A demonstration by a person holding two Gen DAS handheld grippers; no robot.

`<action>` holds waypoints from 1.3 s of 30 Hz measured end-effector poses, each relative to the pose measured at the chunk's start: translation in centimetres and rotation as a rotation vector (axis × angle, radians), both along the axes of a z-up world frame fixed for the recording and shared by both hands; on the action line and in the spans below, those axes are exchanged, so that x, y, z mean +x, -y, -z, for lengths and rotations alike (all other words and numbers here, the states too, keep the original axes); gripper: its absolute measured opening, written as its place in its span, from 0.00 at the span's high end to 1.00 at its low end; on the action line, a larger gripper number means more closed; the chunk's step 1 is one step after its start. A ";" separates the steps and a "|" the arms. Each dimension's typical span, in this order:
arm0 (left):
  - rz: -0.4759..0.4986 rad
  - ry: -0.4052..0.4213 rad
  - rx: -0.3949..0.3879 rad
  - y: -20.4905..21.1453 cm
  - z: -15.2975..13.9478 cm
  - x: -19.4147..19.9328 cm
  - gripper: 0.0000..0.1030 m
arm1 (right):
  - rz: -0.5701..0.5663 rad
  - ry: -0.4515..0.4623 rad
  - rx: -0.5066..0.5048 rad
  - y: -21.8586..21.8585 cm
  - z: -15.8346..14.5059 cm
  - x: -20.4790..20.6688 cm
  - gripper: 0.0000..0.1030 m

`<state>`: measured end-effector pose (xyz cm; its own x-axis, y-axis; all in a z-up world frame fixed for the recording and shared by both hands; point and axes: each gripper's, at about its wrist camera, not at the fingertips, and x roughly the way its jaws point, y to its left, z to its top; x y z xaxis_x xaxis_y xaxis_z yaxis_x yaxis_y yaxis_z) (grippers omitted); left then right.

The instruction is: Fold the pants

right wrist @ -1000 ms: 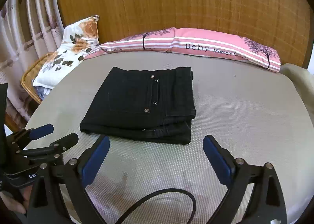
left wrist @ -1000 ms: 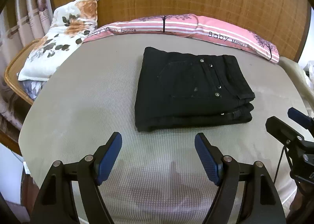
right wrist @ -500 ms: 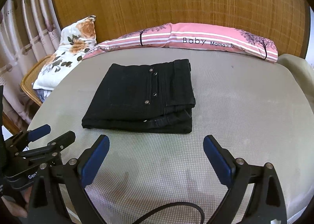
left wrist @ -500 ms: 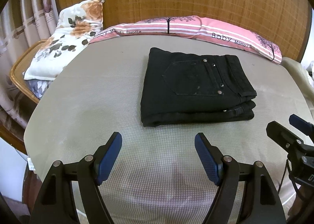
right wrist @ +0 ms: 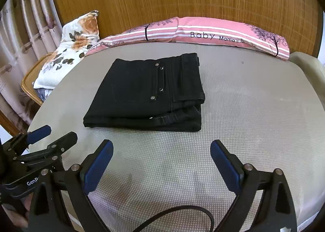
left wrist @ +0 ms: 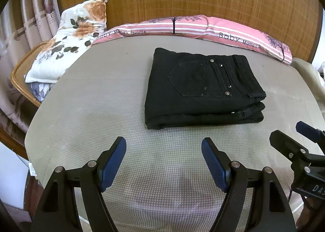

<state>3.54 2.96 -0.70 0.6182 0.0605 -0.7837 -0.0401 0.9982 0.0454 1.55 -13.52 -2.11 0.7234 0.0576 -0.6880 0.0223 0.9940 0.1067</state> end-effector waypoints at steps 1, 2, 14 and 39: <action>-0.001 0.000 0.002 0.0 0.0 0.0 0.25 | -0.001 -0.001 0.000 0.0 0.0 0.0 0.07; -0.001 0.000 0.004 0.1 0.0 0.0 0.25 | 0.000 -0.001 -0.001 0.0 0.0 0.0 0.07; 0.008 -0.005 0.009 0.1 0.3 0.2 0.25 | 0.005 -0.012 0.000 0.3 0.3 0.3 0.07; 0.019 -0.003 0.024 0.2 0.4 0.6 0.25 | 0.012 -0.013 -0.002 0.5 0.2 0.2 0.07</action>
<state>4.15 2.73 -1.13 0.6167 0.0676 -0.7843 -0.0206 0.9973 0.0698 1.79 -14.01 -2.26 0.7152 0.0476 -0.6973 0.0354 0.9939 0.1042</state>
